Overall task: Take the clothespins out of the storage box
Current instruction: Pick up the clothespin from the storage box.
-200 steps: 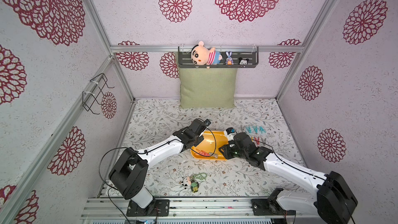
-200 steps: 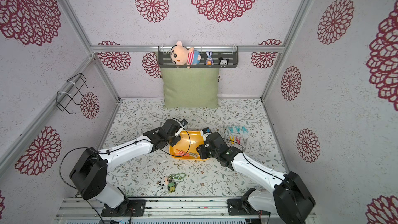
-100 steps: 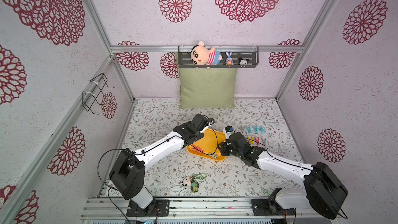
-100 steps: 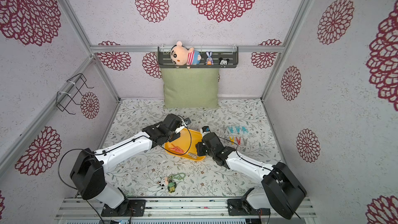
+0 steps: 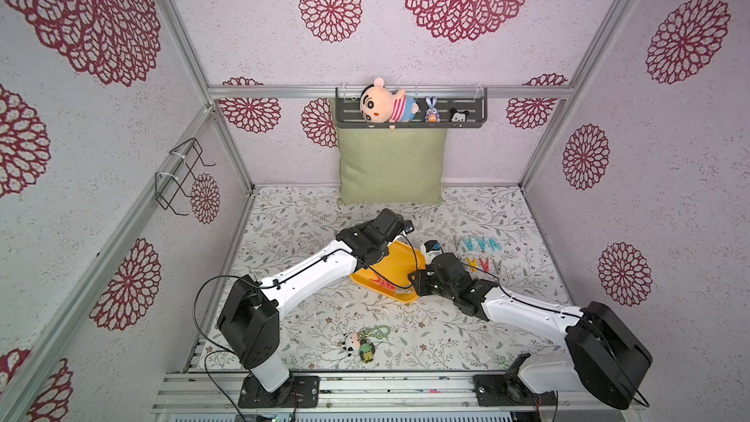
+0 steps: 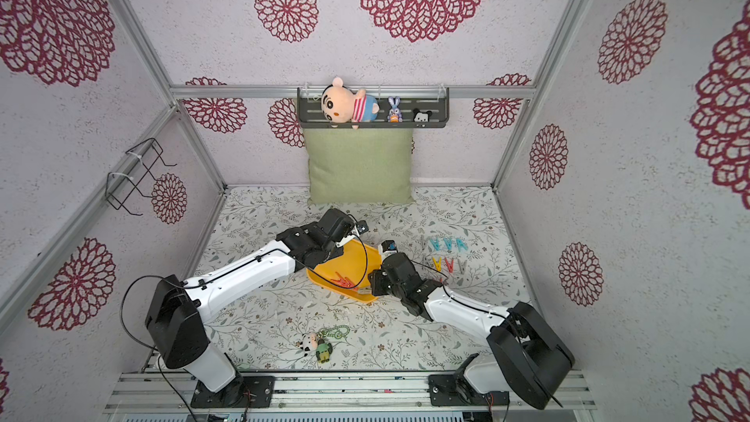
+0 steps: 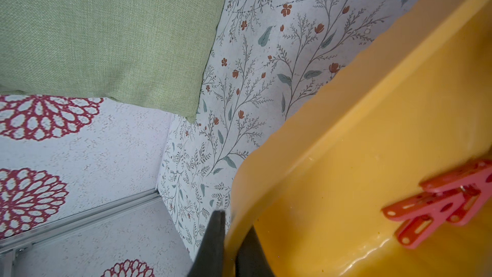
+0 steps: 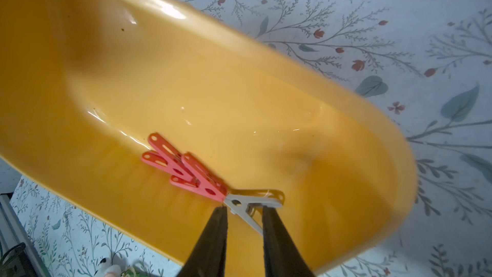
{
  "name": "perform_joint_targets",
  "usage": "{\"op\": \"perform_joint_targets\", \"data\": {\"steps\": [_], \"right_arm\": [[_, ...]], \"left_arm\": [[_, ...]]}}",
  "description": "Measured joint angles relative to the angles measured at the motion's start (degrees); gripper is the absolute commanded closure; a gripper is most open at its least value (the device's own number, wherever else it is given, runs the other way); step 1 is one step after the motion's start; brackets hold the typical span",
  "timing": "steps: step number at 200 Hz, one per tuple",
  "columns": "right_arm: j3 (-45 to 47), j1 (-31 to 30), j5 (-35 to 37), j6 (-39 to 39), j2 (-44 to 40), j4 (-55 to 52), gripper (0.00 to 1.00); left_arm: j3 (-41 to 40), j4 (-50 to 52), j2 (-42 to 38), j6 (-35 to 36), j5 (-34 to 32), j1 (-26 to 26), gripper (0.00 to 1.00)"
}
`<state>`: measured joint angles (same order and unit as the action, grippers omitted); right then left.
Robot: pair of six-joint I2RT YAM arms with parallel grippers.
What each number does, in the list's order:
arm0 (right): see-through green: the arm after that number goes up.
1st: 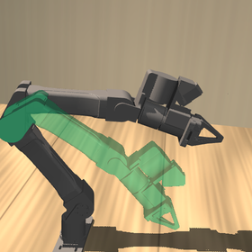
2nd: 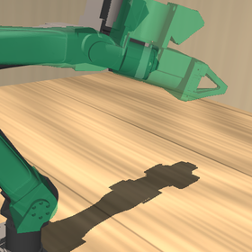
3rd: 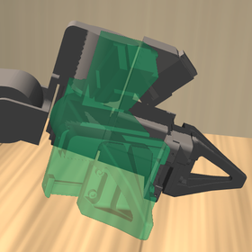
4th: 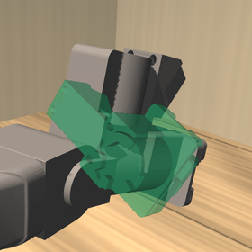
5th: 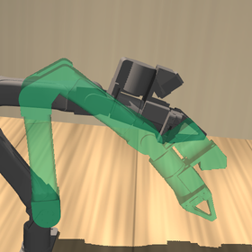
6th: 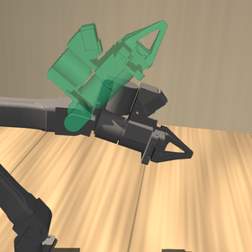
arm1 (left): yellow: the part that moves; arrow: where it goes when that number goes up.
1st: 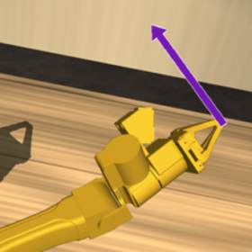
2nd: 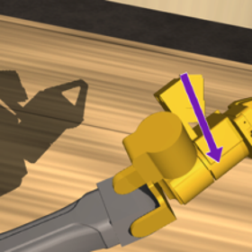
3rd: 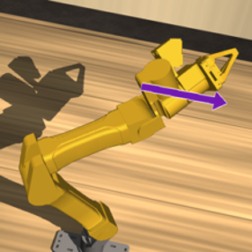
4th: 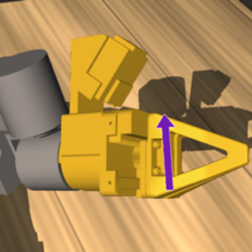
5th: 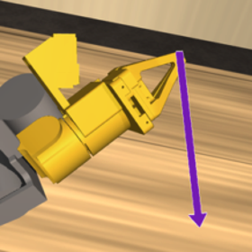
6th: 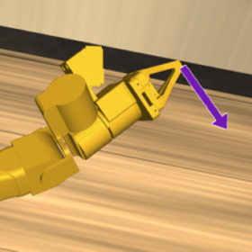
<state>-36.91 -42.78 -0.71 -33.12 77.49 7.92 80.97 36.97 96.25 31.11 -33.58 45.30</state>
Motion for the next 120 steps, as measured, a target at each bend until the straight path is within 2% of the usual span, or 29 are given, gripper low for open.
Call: {"op": "perform_joint_targets", "data": {"steps": [30, 81, 120], "right_arm": [[0.0, 0.0, -0.2, 0.0, 0.0, 0.2, 0.71], [0.0, 0.0, -0.5, 0.1, 0.0, -1.7, 0.70], [-1.2, -0.7, 0.9, -0.2, -0.9, -7.2, 0.69]], "left_arm": [[-1.0, -0.6, 0.0, -1.2, -0.3, 0.1, 1.00], [-13.0, -11.7, -2.0, -7.1, 1.0, 0.0, 1.00], [-17.8, -19.2, -2.1, -9.9, 1.1, 0.0, 1.00]]}}
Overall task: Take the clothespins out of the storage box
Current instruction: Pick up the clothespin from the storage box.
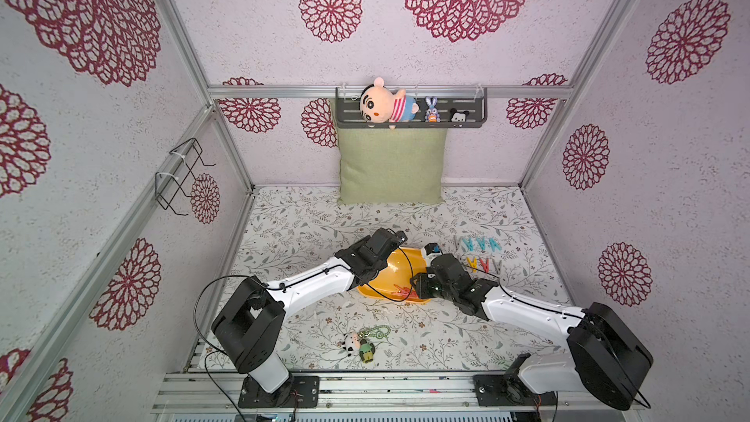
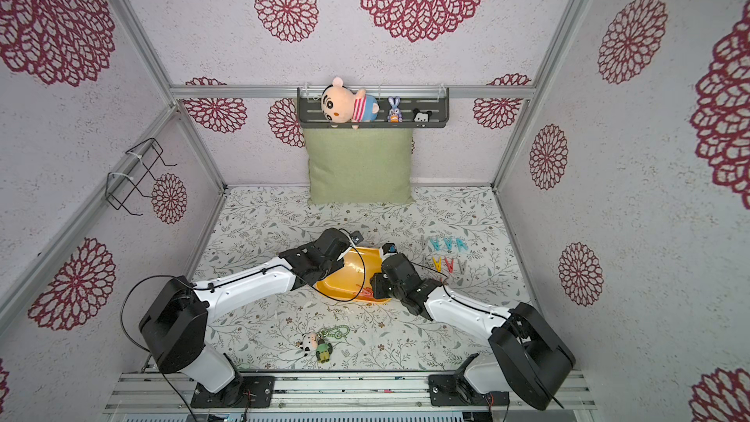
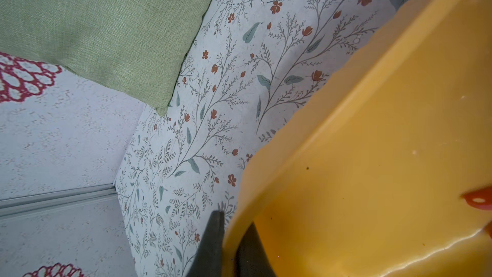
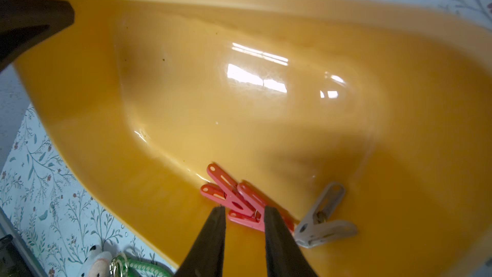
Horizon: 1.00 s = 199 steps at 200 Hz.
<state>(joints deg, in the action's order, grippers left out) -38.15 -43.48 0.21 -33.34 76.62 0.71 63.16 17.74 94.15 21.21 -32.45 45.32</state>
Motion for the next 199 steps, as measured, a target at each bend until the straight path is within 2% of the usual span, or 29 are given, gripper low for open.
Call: {"op": "perform_joint_targets", "data": {"steps": [43, 72, 121, 199], "right_arm": [[-1.4, -1.5, 2.6, -0.7, -1.2, -3.8, 0.68], [-1.4, -2.0, 4.0, -0.7, -1.7, -4.7, 0.68], [-2.2, -2.1, 4.3, 0.0, 0.3, -4.4, 0.67], [-8.1, -2.1, 4.6, 9.5, 8.3, -4.1, 0.60]], "left_arm": [[-0.9, -4.9, -0.5, -0.9, -1.0, -0.3, 1.00], [-4.2, -10.0, -2.5, -0.2, -3.1, -0.7, 1.00], [-8.3, -14.1, -3.5, -1.2, -2.9, -1.2, 1.00], [-8.8, -15.0, -3.8, -1.8, -2.1, -1.4, 1.00]]}}
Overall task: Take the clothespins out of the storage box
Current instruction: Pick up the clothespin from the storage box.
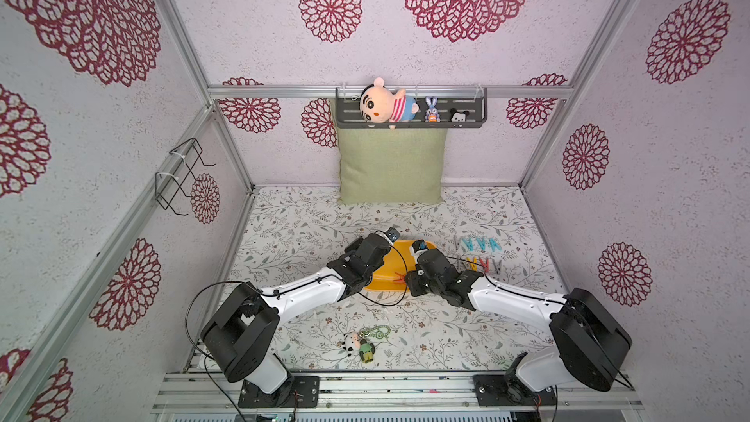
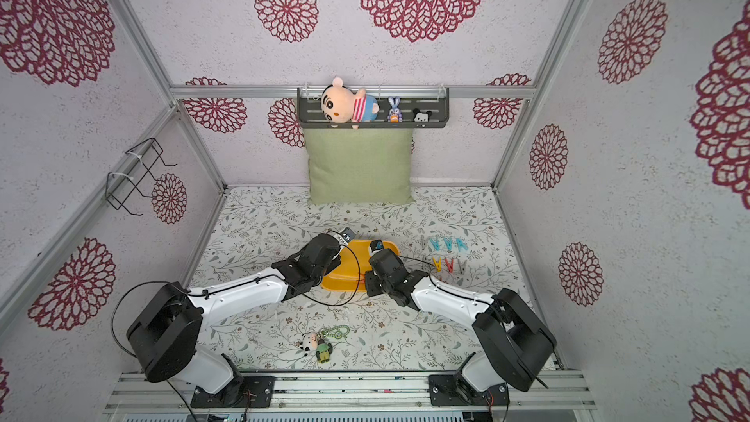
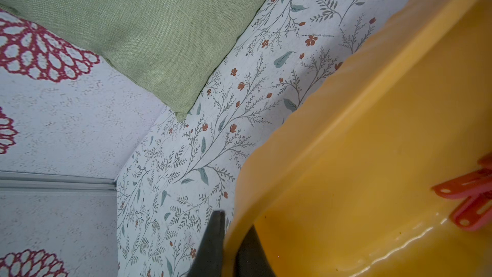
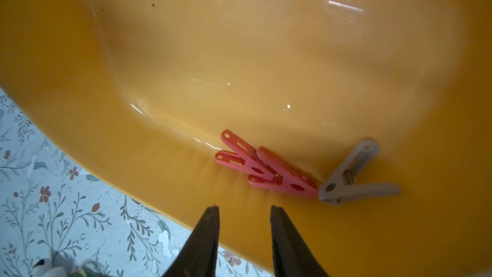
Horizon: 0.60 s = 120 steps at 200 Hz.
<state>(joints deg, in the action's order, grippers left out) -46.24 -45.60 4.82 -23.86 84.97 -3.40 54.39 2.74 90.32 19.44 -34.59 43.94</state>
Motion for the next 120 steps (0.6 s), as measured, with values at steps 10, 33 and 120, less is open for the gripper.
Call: {"op": "perform_joint_targets", "data": {"steps": [10, 33, 120], "right_arm": [[-0.9, 0.0, 0.2, 1.7, 0.9, -0.4, 0.60], [-2.3, 0.1, 0.8, 5.1, 2.5, -1.2, 0.60], [-3.5, 1.8, 1.1, 11.8, 7.1, -4.3, 0.60]], "left_arm": [[0.0, 0.0, 0.0, 0.0, 0.0, 0.0, 1.00], [0.0, 0.0, -0.1, -0.1, 0.1, 0.0, 1.00], [0.0, 0.3, -0.4, -0.2, 0.6, 0.0, 1.00]]}}
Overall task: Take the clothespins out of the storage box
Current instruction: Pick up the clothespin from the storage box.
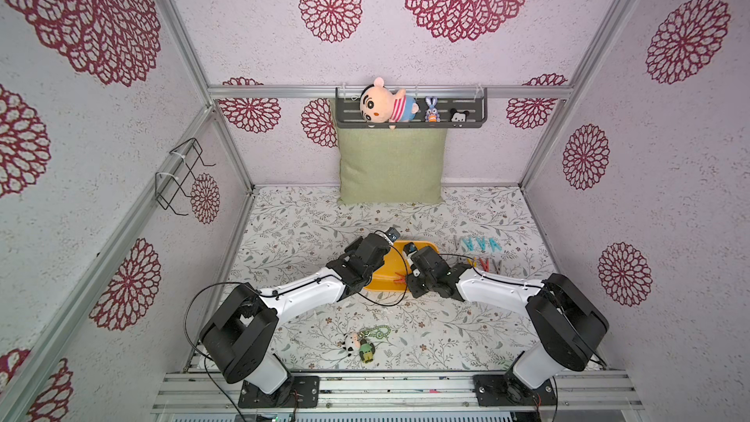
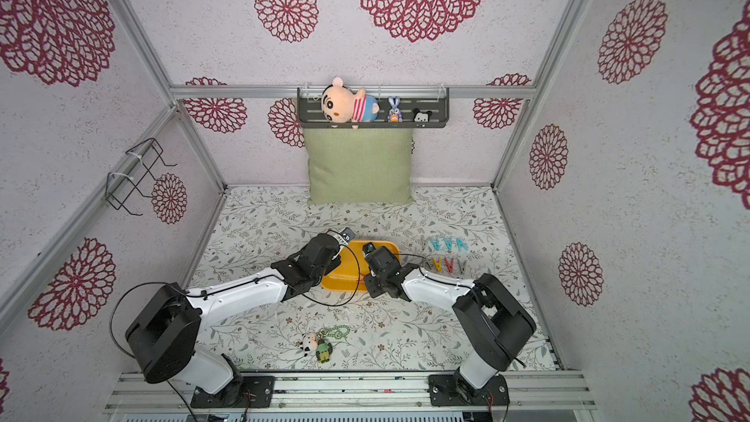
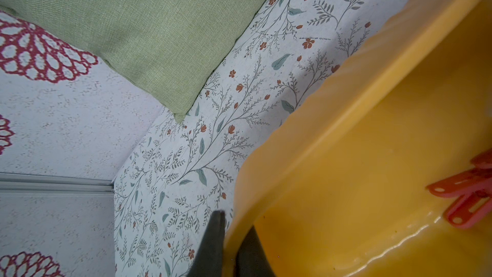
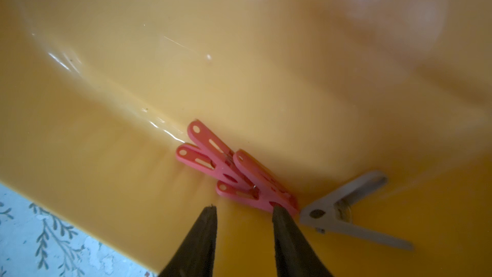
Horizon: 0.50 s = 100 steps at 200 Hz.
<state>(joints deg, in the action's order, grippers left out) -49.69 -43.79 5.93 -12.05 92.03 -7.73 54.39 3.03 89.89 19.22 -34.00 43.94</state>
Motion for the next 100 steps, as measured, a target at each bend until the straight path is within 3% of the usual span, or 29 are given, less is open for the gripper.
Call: {"op": "perform_joint_targets", "data": {"steps": [100], "right_arm": [[-3.1, 0.4, 1.5, 2.6, 5.2, 0.2, 0.63]], "left_arm": [[0.0, 0.8, 0.0, -0.9, 0.3, 0.0, 1.00]]}}
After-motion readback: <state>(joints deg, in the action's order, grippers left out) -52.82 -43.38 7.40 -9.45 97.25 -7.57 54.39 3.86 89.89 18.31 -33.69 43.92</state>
